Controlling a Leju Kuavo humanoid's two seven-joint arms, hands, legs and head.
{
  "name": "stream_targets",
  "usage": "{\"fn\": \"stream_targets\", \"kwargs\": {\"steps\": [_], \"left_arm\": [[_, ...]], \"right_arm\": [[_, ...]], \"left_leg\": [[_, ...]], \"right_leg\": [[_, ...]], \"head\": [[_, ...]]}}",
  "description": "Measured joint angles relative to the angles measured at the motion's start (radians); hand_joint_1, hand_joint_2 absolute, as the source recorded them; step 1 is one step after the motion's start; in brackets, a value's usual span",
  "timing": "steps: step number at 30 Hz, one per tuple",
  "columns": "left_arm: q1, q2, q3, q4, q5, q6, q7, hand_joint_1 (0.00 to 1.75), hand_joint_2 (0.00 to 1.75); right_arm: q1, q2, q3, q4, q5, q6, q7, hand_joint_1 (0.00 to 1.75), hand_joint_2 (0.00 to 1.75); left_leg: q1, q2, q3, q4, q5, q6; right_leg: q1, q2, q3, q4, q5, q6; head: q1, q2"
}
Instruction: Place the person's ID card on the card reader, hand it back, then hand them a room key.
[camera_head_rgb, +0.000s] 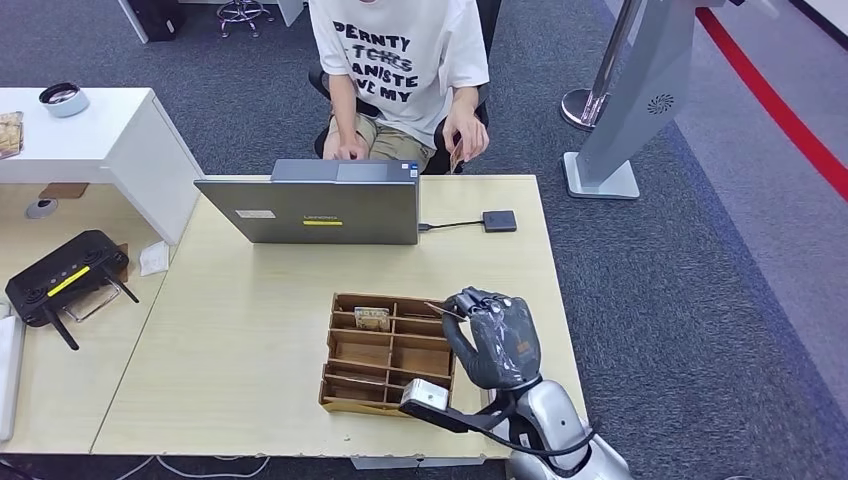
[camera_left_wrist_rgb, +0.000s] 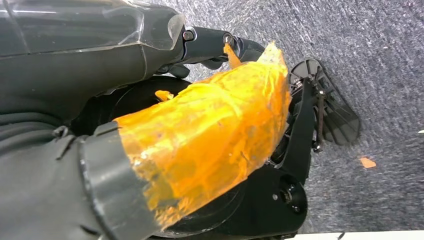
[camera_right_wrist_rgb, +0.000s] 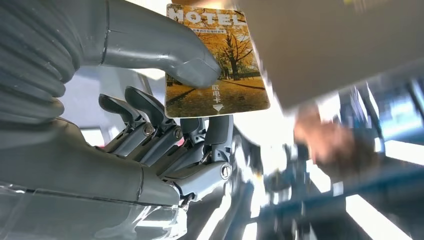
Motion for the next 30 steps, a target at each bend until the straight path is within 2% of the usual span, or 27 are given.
{"fn": "stream_targets", "kwargs": {"steps": [3,6,10,12,23,30], "left_arm": [[0.000,-0.006,0.030,-0.007,0.002,0.006,-0.011,0.00,0.00],[-0.002,-0.012,0.060,-0.013,0.001,0.007,-0.016,0.00,0.00],[-0.003,-0.015,0.097,-0.015,-0.007,-0.001,-0.025,0.00,0.00],[-0.004,-0.016,0.111,-0.015,-0.013,-0.005,-0.026,0.00,0.00],[-0.010,-0.019,0.144,-0.015,-0.063,-0.027,-0.028,0.00,0.00],[-0.010,-0.019,0.146,-0.015,-0.101,-0.042,-0.026,0.00,0.00]], "right_arm": [[0.057,0.022,-0.054,-0.106,0.105,-0.099,-0.053,1.75,1.75],[0.105,0.052,-0.114,-0.201,0.149,-0.105,-0.109,1.75,1.75],[0.172,0.112,-0.208,-0.315,0.156,-0.106,-0.256,1.75,1.75],[0.196,0.139,-0.246,-0.355,0.153,-0.106,-0.297,1.75,1.75],[0.251,0.222,-0.355,-0.442,0.129,-0.106,-0.402,1.75,1.75],[0.248,0.241,-0.403,-0.441,0.144,-0.106,-0.405,1.75,1.75]], "left_leg": [[0.000,0.000,-0.001,0.000,0.000,0.000],[0.000,0.000,0.000,0.000,0.000,0.000],[0.000,0.000,-0.001,0.000,0.000,0.000],[0.000,0.000,0.000,0.000,0.000,0.000],[0.000,0.001,0.000,0.000,0.000,0.000],[0.000,0.000,-0.001,0.000,0.000,0.000]], "right_leg": [[0.000,0.000,0.000,0.000,0.000,0.000],[0.000,0.000,0.000,0.000,0.000,0.000],[0.000,0.000,0.000,0.000,0.000,0.000],[0.000,0.000,0.000,0.000,0.000,0.000],[0.000,0.000,0.000,0.000,0.000,0.000],[0.000,0.000,0.000,0.000,0.000,0.000]], "head": [[0.000,0.000],[0.000,0.000],[0.000,0.000],[0.000,0.000],[0.000,0.000],[0.000,0.000]]}}
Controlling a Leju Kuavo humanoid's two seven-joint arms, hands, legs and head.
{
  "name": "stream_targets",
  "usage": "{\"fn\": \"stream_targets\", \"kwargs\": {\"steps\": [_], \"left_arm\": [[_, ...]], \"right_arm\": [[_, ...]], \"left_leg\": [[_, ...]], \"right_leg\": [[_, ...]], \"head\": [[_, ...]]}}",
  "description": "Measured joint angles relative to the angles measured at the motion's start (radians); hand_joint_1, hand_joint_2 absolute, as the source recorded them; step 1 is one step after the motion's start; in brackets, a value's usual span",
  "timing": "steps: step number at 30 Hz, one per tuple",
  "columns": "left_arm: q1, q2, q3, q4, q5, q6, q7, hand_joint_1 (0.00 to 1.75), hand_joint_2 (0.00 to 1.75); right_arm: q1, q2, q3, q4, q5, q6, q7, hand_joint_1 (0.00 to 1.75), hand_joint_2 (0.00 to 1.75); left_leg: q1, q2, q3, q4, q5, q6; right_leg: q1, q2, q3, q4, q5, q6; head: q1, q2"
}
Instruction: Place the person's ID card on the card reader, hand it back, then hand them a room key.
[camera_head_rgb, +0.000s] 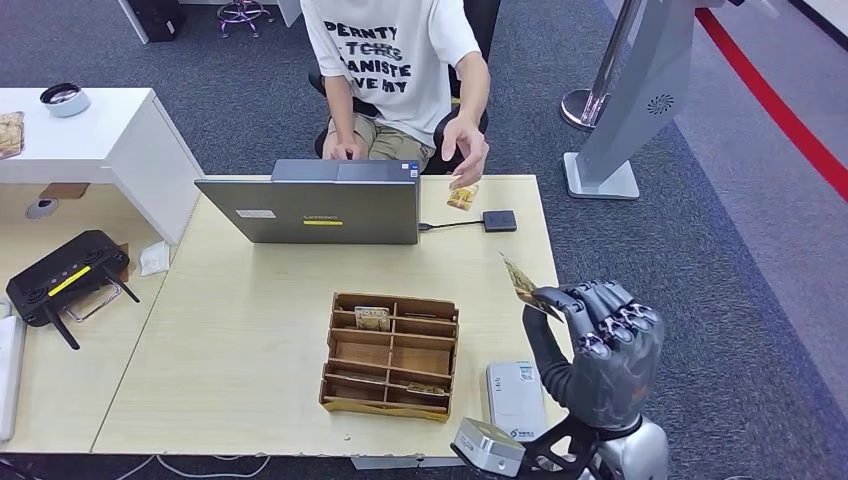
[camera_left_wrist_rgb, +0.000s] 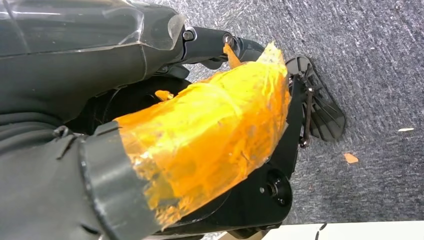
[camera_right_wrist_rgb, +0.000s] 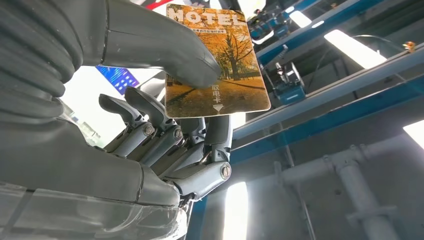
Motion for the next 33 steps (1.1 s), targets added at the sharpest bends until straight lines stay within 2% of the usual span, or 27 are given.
{"fn": "stream_targets", "kwargs": {"steps": [5,9,18,25,26,29,30,33], "left_arm": [[0.000,0.000,0.001,0.000,-0.027,-0.010,0.000,0.00,0.00],[-0.001,0.002,0.001,0.000,-0.061,-0.023,0.003,0.00,0.00],[-0.001,0.009,-0.002,0.002,-0.147,-0.057,0.013,0.00,0.00],[-0.001,0.016,-0.020,0.005,-0.212,-0.072,0.021,0.00,0.00],[-0.001,0.017,-0.025,0.005,-0.220,-0.074,0.021,0.00,0.00],[-0.001,0.020,-0.039,0.009,-0.243,-0.079,0.021,0.00,0.00],[-0.001,0.021,-0.045,0.010,-0.251,-0.082,0.021,0.00,0.00],[0.000,0.024,-0.063,0.013,-0.278,-0.090,0.023,0.00,0.00]], "right_arm": [[-0.031,-0.001,-0.023,0.023,0.043,0.000,0.049,1.75,1.75],[-0.093,-0.022,-0.030,0.091,0.110,0.001,0.150,1.75,1.75],[-0.323,-0.143,-0.004,0.349,0.249,0.000,0.373,1.75,1.75],[-0.458,-0.223,0.054,0.523,0.253,0.000,0.455,1.75,1.75],[-0.469,-0.232,0.064,0.539,0.253,0.000,0.463,1.37,1.75],[-0.492,-0.250,0.091,0.577,0.253,0.000,0.485,0.06,1.75],[-0.497,-0.254,0.099,0.586,0.253,0.000,0.491,0.00,1.75],[-0.502,-0.259,0.119,0.613,0.253,0.000,0.497,0.00,1.75]], "left_leg": [[0.000,0.000,0.000,0.000,0.000,0.000],[0.000,0.000,0.000,0.000,0.000,0.000],[0.000,0.001,0.001,0.000,0.001,0.001],[0.000,0.000,0.001,0.000,0.001,0.001],[0.000,0.000,0.001,0.000,0.001,0.001],[0.000,0.000,0.001,0.000,0.001,0.001],[0.000,0.000,0.001,0.000,0.001,0.001],[0.000,0.000,0.001,0.000,0.001,0.001]], "right_leg": [[0.000,0.000,0.000,0.000,0.000,0.000],[0.000,0.000,0.000,0.000,0.001,0.000],[0.000,0.001,0.000,0.000,0.002,0.001],[0.000,0.000,0.000,0.000,0.002,0.001],[0.000,0.000,0.000,0.000,0.002,0.001],[0.000,0.000,0.000,0.000,0.002,0.001],[0.000,0.000,0.000,0.000,0.002,0.001],[0.000,0.000,0.000,0.000,0.002,0.001]], "head": [[0.000,0.000],[0.000,0.000],[0.000,0.000],[0.000,0.000],[0.000,0.000],[0.000,0.000],[0.000,0.000],[0.000,0.000]]}}
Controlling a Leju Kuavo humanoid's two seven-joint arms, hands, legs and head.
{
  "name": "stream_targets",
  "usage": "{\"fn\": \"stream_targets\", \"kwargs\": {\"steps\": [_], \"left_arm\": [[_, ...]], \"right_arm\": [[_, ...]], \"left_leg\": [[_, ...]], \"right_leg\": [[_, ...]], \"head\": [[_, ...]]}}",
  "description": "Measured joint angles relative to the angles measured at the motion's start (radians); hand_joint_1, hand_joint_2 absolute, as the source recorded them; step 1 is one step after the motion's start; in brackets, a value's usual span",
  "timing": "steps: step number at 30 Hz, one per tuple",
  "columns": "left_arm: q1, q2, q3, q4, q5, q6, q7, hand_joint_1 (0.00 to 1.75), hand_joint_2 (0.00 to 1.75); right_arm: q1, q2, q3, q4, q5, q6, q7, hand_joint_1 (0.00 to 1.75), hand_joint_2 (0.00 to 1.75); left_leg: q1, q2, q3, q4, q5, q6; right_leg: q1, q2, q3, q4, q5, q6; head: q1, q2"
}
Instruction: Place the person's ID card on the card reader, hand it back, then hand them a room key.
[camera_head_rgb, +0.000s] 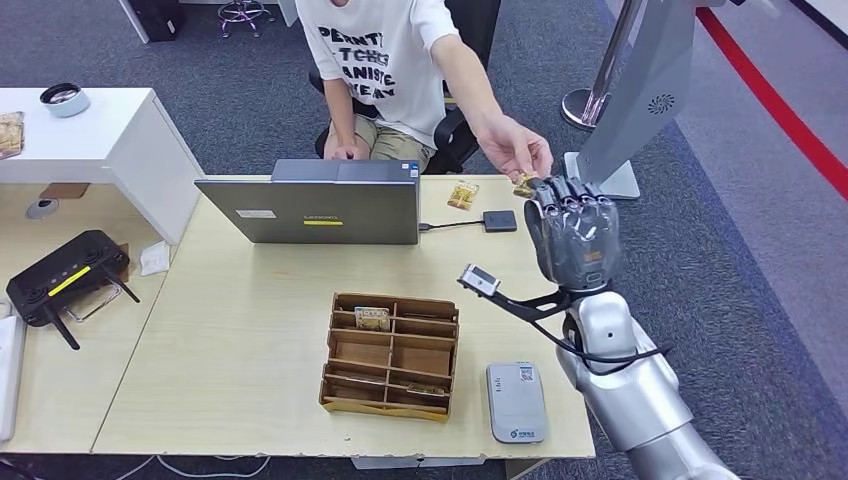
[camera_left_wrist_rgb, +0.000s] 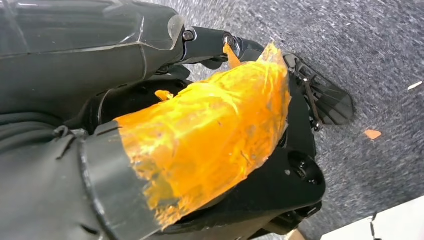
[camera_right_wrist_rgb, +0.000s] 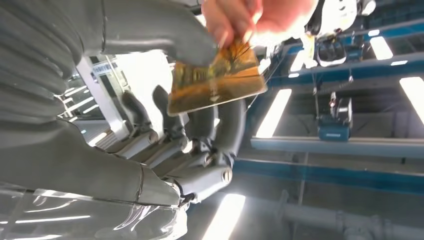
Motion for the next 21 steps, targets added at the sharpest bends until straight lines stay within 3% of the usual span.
{"fn": "stream_targets", "kwargs": {"steps": [4,10,16,21], "left_arm": [[0.000,0.003,-0.023,0.002,-0.032,-0.010,0.001,0.00,0.00],[0.001,0.006,-0.043,0.009,-0.064,-0.020,0.004,0.00,0.00],[0.002,0.004,-0.044,0.009,-0.074,-0.019,0.005,0.00,0.00],[0.006,-0.002,-0.044,0.009,-0.072,-0.012,-0.001,0.00,0.00]], "right_arm": [[0.004,0.000,0.012,0.020,-0.001,0.000,-0.007,0.00,0.00],[0.058,0.009,0.015,-0.011,-0.043,-0.001,-0.069,0.00,0.00],[0.170,0.036,0.010,-0.143,-0.125,-0.001,-0.156,0.00,0.00],[0.306,0.087,-0.069,-0.302,-0.262,-0.001,-0.294,0.00,0.00]], "left_leg": [[0.000,0.000,0.000,0.000,0.000,0.000],[0.000,0.000,0.000,0.000,0.000,0.000],[0.000,-0.001,-0.001,0.000,0.000,0.000],[0.000,-0.001,-0.002,0.000,0.000,0.000]], "right_leg": [[0.000,0.000,0.000,0.000,0.000,0.000],[0.000,0.000,0.000,0.000,0.000,0.000],[0.000,-0.001,-0.001,0.000,-0.001,0.000],[0.000,-0.001,-0.002,0.000,-0.001,0.000]], "head": [[0.000,0.000],[0.000,0.000],[0.000,0.000],[0.000,0.000]]}}
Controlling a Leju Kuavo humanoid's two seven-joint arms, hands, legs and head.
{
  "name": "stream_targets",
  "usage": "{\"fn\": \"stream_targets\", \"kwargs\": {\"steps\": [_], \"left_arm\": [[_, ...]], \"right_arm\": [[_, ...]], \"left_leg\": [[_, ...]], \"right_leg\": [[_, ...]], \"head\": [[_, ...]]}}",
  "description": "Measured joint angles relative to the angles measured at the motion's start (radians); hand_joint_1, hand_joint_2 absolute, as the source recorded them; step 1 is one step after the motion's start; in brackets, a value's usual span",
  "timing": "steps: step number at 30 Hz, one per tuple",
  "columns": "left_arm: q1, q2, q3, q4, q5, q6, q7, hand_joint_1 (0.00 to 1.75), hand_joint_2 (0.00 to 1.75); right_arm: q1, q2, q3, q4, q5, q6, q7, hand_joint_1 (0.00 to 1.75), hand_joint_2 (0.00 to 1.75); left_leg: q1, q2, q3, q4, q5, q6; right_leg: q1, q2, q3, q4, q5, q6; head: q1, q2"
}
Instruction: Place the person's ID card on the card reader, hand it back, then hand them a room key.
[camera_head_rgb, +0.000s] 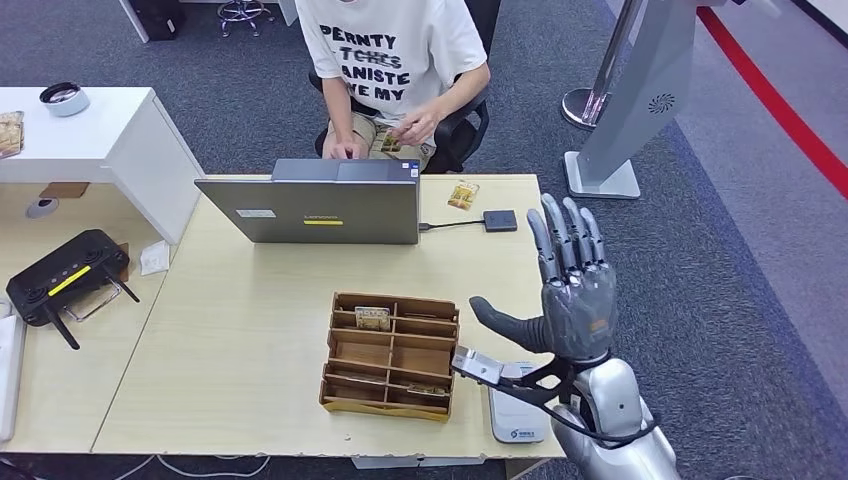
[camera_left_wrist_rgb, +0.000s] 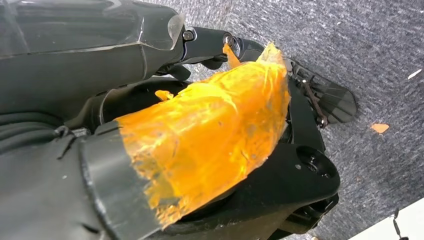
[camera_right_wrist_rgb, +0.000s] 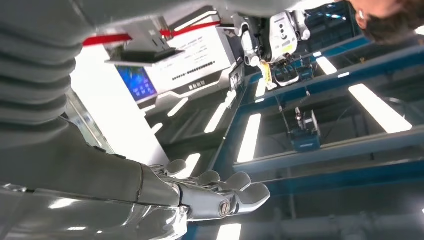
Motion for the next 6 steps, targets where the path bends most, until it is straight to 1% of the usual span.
{"fn": "stream_targets", "kwargs": {"steps": [3,5,6], "left_arm": [[0.001,-0.002,0.000,0.000,-0.002,0.001,-0.002,0.00,0.00],[0.002,-0.003,0.002,0.000,-0.002,0.001,-0.002,0.00,0.00],[0.002,-0.003,0.003,0.000,-0.002,0.001,-0.002,0.00,0.00]], "right_arm": [[0.092,0.049,-0.101,-0.080,-0.105,0.000,-0.097,0.00,0.00],[0.144,0.075,-0.176,-0.111,-0.168,0.000,-0.112,0.00,0.00],[0.157,0.079,-0.194,-0.117,-0.183,0.000,-0.112,0.00,0.00]], "left_leg": [[0.000,0.000,0.000,0.000,0.000,0.000],[0.000,0.000,0.000,0.000,-0.001,0.000],[0.000,0.000,0.000,0.000,-0.001,0.000]], "right_leg": [[0.000,0.000,0.000,0.000,0.000,0.000],[0.000,0.000,0.000,0.000,0.000,0.000],[0.000,0.000,0.000,0.000,0.000,0.000]], "head": [[0.000,0.000],[0.000,0.000],[0.000,0.000]]}}
